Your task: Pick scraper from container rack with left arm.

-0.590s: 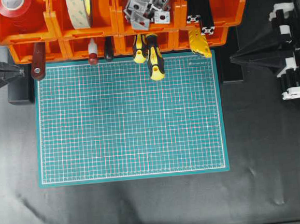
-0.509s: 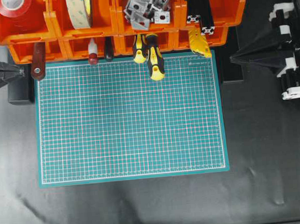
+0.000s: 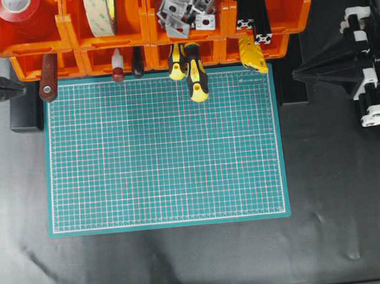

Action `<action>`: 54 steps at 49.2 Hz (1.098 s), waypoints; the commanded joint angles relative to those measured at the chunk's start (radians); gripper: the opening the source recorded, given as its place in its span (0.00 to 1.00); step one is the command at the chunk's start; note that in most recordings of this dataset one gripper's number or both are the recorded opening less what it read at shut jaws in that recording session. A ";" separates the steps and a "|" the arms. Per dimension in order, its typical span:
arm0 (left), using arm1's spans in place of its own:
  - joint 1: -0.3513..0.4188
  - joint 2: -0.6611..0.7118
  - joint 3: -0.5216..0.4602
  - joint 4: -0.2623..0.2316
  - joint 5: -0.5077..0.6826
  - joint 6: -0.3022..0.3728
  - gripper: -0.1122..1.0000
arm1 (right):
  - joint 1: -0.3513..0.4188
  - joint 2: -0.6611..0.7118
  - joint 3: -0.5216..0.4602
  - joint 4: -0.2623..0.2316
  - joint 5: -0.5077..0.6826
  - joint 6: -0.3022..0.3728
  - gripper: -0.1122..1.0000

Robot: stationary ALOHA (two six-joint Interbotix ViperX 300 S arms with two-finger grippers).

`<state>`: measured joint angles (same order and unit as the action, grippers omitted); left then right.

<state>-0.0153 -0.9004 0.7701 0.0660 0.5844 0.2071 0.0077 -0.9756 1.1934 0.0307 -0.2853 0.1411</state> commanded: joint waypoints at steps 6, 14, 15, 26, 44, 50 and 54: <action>-0.017 0.086 -0.183 0.046 0.262 0.063 0.10 | 0.002 0.002 -0.037 0.002 -0.012 0.014 0.11; -0.120 0.153 -0.267 0.225 0.453 0.041 0.10 | 0.002 -0.003 -0.038 0.002 -0.008 0.031 0.11; -0.137 0.163 -0.276 0.259 0.480 0.029 0.10 | 0.002 -0.005 -0.038 0.002 -0.005 0.032 0.11; -0.396 0.238 -0.302 0.630 0.712 -0.322 0.10 | 0.002 -0.011 -0.041 0.003 0.011 0.044 0.11; -0.649 0.462 -0.195 0.907 0.890 -0.798 0.10 | 0.002 -0.017 -0.043 0.002 0.044 0.046 0.11; -0.649 0.500 -0.161 0.908 0.859 -0.798 0.10 | 0.002 -0.020 -0.043 0.003 0.052 0.046 0.11; -0.649 0.503 -0.149 0.907 0.841 -0.799 0.10 | 0.002 -0.021 -0.043 0.003 0.058 0.044 0.11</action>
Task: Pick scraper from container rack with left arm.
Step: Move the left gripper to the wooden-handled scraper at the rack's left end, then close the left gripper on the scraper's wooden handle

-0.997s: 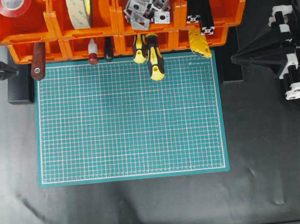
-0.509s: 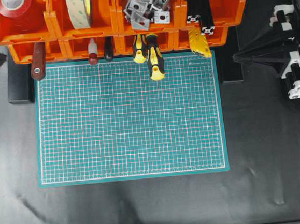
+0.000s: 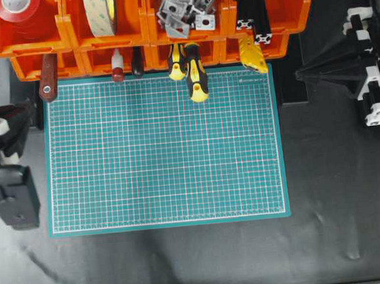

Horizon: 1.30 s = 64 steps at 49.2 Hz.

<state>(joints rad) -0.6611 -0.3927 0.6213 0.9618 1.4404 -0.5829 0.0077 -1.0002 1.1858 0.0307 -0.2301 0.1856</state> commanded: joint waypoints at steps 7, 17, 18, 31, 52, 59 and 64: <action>-0.002 -0.018 0.018 0.011 -0.048 -0.011 0.10 | 0.002 0.002 -0.034 0.003 0.023 0.000 0.11; 0.020 -0.041 0.038 0.009 -0.109 -0.012 0.11 | 0.002 -0.002 -0.034 0.002 0.032 0.000 0.11; 0.026 -0.043 0.041 0.008 -0.110 -0.012 0.11 | 0.002 -0.002 -0.032 0.002 0.034 0.000 0.11; 0.117 -0.043 0.075 0.006 -0.242 -0.017 0.67 | 0.002 -0.008 -0.032 0.002 0.034 0.000 0.11; 0.233 -0.048 0.161 0.000 -0.313 -0.012 0.92 | 0.005 -0.009 -0.029 0.002 0.032 0.002 0.11; 0.253 -0.052 0.179 -0.002 -0.324 -0.012 0.92 | 0.011 -0.012 -0.029 0.002 0.032 0.002 0.11; 0.265 -0.055 0.187 -0.002 -0.339 -0.009 0.92 | 0.014 -0.014 -0.029 0.002 0.032 0.002 0.11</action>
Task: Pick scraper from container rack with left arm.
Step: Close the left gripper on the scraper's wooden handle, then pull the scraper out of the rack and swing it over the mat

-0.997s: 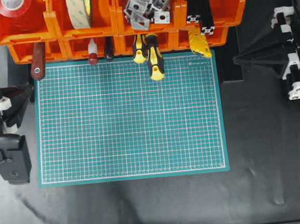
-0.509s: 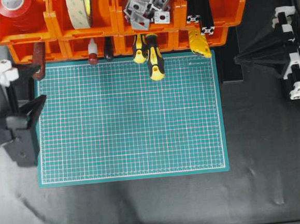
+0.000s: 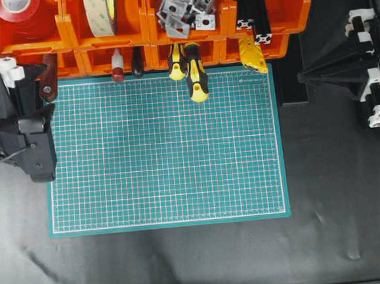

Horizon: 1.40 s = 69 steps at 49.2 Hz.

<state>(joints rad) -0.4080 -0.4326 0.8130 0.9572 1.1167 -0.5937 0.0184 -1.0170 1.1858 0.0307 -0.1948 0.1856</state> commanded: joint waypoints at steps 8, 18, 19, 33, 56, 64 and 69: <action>0.015 -0.018 0.002 0.005 -0.038 -0.002 0.92 | 0.005 0.003 -0.029 0.002 -0.003 0.002 0.11; 0.015 -0.018 0.002 0.003 -0.055 -0.002 0.83 | 0.005 0.003 -0.029 0.002 -0.002 0.002 0.11; 0.015 -0.017 0.002 0.003 -0.054 -0.002 0.81 | 0.005 0.003 -0.029 0.002 -0.003 0.002 0.11; 0.009 -0.006 -0.029 0.002 -0.031 0.005 0.45 | 0.009 0.003 -0.029 0.003 -0.008 0.000 0.11; -0.201 -0.012 -0.282 0.003 0.265 0.072 0.31 | 0.009 0.002 -0.028 0.002 -0.006 -0.002 0.11; -0.295 -0.012 -0.411 0.003 0.330 0.144 0.29 | 0.009 -0.002 -0.028 0.003 -0.006 0.000 0.11; -0.348 -0.005 -0.472 0.003 0.368 0.173 0.29 | 0.009 -0.005 -0.029 0.003 -0.006 0.000 0.11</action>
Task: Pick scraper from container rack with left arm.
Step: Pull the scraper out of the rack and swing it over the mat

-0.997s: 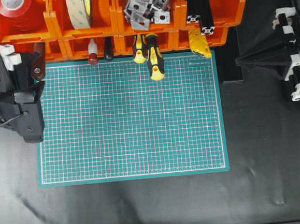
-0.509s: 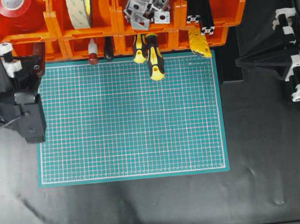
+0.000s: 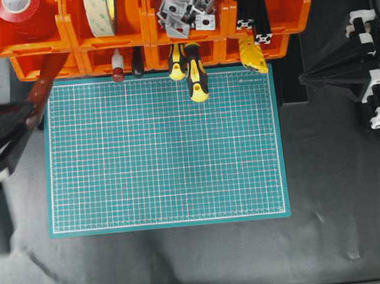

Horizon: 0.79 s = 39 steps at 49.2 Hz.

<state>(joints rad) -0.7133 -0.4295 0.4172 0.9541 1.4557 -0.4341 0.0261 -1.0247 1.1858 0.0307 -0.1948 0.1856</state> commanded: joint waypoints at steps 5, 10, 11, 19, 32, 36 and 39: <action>-0.095 0.018 -0.140 0.006 0.067 0.032 0.29 | 0.002 -0.003 -0.031 0.003 -0.003 0.000 0.11; -0.132 0.057 -0.196 0.006 0.064 0.034 0.29 | 0.002 -0.008 -0.034 0.003 -0.003 0.000 0.11; -0.137 0.067 -0.204 0.006 0.058 0.034 0.29 | 0.002 -0.009 -0.034 0.003 -0.002 0.000 0.11; -0.137 0.132 -0.241 0.009 -0.057 0.035 0.29 | 0.002 -0.017 -0.034 0.003 -0.002 0.002 0.11; -0.012 0.195 -0.170 0.009 -0.337 0.032 0.29 | 0.002 -0.021 -0.034 0.005 -0.002 0.002 0.11; 0.038 0.218 -0.146 0.009 -0.428 0.031 0.29 | 0.002 -0.023 -0.035 0.006 -0.002 0.002 0.11; 0.074 0.238 -0.121 0.009 -0.472 0.032 0.29 | 0.002 -0.025 -0.034 0.006 -0.002 0.002 0.11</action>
<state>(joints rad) -0.6888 -0.2010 0.2807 0.9541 1.0584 -0.4004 0.0261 -1.0538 1.1858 0.0337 -0.1948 0.1871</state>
